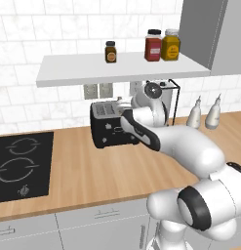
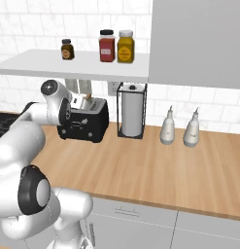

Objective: Start the toaster. Once the lever pops up, take the bread to the plate on the dining counter.

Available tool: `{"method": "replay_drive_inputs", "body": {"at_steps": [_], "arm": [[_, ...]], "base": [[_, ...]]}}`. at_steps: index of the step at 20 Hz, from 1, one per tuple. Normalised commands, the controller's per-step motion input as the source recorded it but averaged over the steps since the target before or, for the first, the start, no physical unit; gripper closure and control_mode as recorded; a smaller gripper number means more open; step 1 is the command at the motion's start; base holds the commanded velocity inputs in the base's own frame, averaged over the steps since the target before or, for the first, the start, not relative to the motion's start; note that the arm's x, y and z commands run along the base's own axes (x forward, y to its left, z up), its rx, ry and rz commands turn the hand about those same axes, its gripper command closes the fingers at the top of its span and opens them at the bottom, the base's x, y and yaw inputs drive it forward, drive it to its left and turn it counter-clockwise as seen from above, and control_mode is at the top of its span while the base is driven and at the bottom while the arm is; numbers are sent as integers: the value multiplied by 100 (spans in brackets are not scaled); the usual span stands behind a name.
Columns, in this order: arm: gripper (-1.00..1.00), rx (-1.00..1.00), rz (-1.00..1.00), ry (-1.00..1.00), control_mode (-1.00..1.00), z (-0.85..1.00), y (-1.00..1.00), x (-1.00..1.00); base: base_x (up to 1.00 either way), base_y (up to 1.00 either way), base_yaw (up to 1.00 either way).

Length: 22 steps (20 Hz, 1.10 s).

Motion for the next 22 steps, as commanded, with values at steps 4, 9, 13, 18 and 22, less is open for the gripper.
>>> {"method": "replay_drive_inputs", "body": {"at_steps": [4, 9, 13, 18, 22], "arm": [[-100, -1, 0, 1, -100, 0, 21, 0], [-100, -2, 0, 0, -100, 0, 12, 6], [-100, -2, 0, -5, -100, 0, 0, 11], [-100, -2, 0, -16, -100, -8, 0, 4], [-100, -1, 0, -7, -100, -7, 0, 2]], "base": [[0, 0, 0], [0, 0, 0], [0, 0, 0], [0, 0, 0], [0, 0, 0]]}}
